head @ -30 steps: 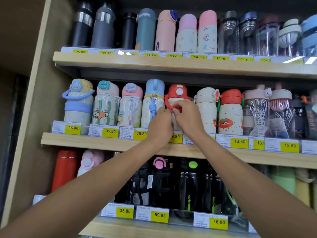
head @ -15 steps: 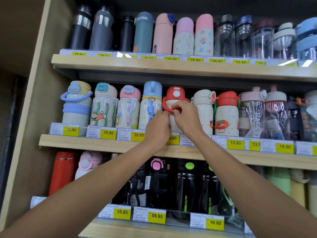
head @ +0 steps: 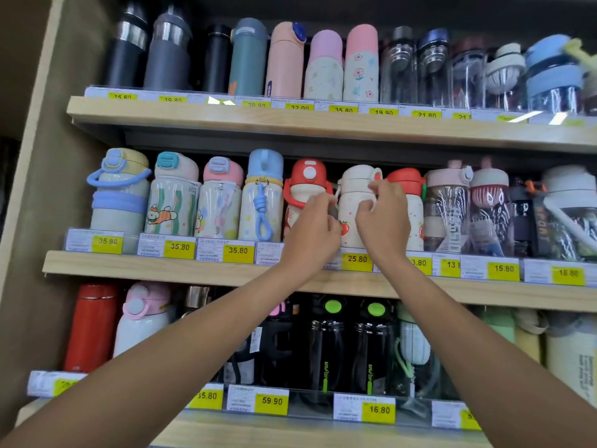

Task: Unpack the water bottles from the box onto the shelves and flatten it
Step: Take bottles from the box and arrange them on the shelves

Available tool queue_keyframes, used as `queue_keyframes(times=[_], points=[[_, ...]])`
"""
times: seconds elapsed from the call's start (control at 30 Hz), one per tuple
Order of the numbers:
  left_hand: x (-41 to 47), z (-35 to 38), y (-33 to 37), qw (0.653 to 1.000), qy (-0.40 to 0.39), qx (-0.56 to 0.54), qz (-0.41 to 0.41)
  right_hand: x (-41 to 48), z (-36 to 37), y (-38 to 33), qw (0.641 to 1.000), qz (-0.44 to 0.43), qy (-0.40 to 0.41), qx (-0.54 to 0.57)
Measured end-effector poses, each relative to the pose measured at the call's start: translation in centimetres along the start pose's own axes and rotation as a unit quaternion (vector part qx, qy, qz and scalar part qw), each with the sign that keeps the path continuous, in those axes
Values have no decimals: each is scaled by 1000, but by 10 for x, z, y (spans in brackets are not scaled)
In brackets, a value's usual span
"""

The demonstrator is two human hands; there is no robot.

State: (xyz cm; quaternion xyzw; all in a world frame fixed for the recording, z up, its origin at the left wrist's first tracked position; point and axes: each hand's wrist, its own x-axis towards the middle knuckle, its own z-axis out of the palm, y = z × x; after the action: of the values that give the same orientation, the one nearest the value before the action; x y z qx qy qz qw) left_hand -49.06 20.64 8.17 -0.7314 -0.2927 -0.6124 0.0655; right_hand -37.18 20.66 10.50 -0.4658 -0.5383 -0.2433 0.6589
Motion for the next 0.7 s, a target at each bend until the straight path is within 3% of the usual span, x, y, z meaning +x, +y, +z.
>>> queue_keyframes(times=[0.1,0.23,0.33,0.53,0.7], points=[[-1,19,7,998,-49,-38,-23,-6,-7,20,998,19,-53,-7],[-1,35,13,997,-69,3,-40,-15,-11,27,995,5,-104,3],[0,39,12,997,-59,7,-52,-20,-9,25,995,1,-101,0],[2,35,5,996,-58,14,-59,-21,0,20,991,87,-88,59],[1,30,0,994,-82,16,-66,-24,8,12,991,78,-88,60]])
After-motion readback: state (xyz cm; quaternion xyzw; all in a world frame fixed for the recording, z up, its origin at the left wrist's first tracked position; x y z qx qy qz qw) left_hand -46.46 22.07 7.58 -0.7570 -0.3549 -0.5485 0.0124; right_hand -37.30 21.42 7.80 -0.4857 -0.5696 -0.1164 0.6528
